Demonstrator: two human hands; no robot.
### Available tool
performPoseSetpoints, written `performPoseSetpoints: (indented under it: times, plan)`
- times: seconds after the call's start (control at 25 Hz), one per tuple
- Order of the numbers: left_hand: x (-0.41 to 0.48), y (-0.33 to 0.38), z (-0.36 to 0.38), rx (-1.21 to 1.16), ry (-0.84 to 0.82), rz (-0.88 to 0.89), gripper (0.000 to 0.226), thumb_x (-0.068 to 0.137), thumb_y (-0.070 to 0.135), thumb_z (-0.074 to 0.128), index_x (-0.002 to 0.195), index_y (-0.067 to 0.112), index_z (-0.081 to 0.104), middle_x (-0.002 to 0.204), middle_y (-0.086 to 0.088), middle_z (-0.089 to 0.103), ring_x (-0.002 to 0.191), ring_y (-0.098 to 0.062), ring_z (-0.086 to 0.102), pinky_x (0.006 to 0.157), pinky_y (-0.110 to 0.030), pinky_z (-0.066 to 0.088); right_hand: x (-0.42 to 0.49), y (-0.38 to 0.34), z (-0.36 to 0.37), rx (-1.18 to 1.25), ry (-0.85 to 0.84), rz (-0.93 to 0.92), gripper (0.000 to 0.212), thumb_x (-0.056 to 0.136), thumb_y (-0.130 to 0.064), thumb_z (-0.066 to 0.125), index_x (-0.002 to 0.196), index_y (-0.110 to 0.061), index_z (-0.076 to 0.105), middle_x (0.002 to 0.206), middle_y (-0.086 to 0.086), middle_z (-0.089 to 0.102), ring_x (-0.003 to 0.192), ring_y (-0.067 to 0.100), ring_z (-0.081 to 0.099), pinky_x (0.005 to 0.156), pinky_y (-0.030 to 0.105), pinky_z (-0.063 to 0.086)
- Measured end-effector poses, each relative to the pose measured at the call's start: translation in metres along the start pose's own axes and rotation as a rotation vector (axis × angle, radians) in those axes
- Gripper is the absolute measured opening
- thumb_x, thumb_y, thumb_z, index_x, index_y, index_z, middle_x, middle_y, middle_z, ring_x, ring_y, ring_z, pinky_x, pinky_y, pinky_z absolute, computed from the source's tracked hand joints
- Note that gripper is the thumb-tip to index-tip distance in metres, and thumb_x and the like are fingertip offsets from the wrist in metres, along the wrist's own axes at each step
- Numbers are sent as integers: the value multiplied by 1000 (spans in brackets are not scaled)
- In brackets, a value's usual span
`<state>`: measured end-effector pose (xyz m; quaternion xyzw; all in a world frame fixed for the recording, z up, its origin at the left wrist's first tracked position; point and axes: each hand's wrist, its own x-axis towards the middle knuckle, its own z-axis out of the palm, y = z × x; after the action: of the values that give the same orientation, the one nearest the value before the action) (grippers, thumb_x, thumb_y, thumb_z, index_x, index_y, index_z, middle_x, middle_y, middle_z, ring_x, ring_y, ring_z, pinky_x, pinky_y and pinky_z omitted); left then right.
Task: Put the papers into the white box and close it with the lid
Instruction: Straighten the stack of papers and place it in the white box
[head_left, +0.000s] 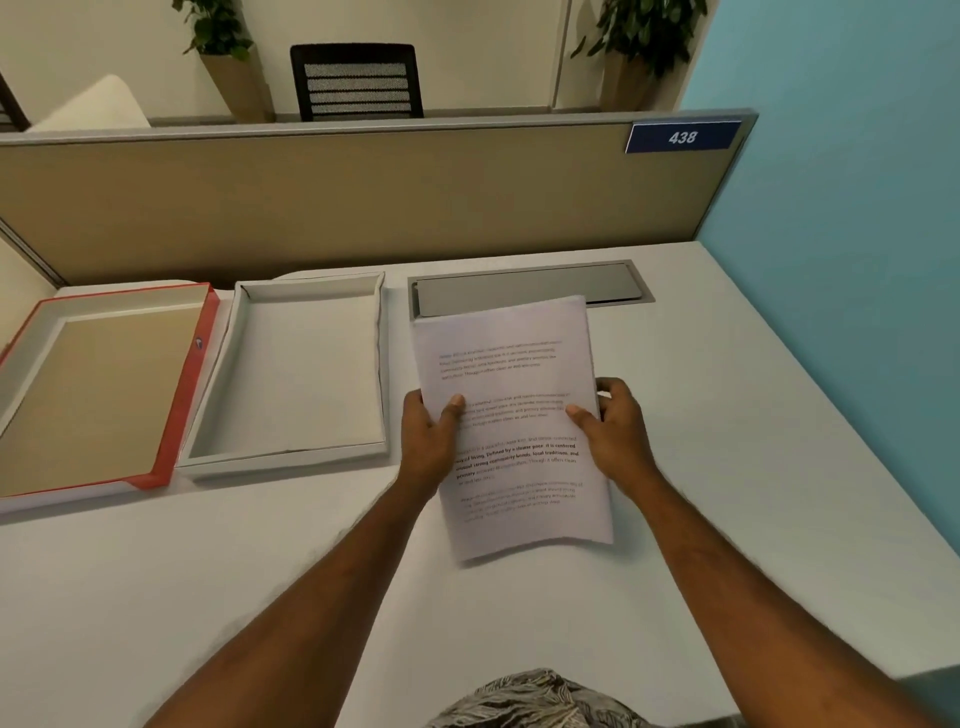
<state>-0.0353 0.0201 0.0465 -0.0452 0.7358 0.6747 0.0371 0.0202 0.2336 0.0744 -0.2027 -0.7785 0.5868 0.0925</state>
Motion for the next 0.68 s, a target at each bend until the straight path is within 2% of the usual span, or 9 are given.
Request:
performPoseSetpoints:
  times: [0.08,0.16,0.2,0.28,0.36,0.4,0.52,0.6,0.68]
  plan:
    - [-4,17,4,12,-2,119,31,93,30,58,115,16,39,112,-2,58,95,-19,67,71,-34,61,3,-7,-4,-21,30,-36,36,92,-9,61,124,-13,46,112,3,63,93,21,66,70,27,56]
    - [-8,32,7,1,-12,230,31,92,31,57,114,20,38,109,5,58,92,-14,68,67,-30,61,5,-13,-5,-7,47,-92,33,92,-7,60,121,-18,47,111,0,61,90,12,63,63,13,50]
    - [-9,36,8,-7,-16,277,30,92,31,57,114,21,38,107,9,58,92,-10,68,65,-26,60,5,-14,-5,28,51,-115,34,92,-6,59,120,-20,47,109,-2,61,90,8,62,60,11,51]
    - [-10,37,9,-16,-14,350,27,94,26,56,112,20,37,105,12,56,93,-1,66,63,-20,58,4,-15,-4,103,59,-143,38,91,-1,60,121,-20,46,107,-4,61,93,10,62,67,13,55]
    - [-14,33,7,-3,21,394,24,95,18,56,109,21,36,102,12,55,93,6,63,62,-17,57,0,-13,-1,118,70,-169,39,90,2,60,124,-14,46,111,1,60,99,21,62,81,27,57]
    - [-15,32,6,5,34,399,25,95,16,56,108,21,36,102,12,54,92,8,62,62,-19,59,-3,-12,2,108,70,-186,39,90,1,61,123,-12,46,111,3,60,100,23,62,83,29,57]
    - [-16,42,1,-9,-2,418,31,92,25,59,115,22,39,104,13,57,93,4,64,67,-26,62,-8,-21,1,142,90,-271,38,87,-15,70,120,-19,50,106,0,63,95,17,66,71,19,59]
    - [-14,65,0,-60,17,452,35,89,39,60,115,20,47,100,10,60,88,0,66,63,-19,57,-5,-41,-3,229,146,-330,36,85,-34,70,115,-23,55,101,0,66,88,14,68,65,21,60]
    - [-8,93,2,-120,118,433,45,85,56,54,102,14,56,85,6,61,74,0,64,57,-13,49,2,-65,-4,272,241,-354,39,82,-53,61,103,-20,59,88,-1,68,75,12,69,58,17,55]
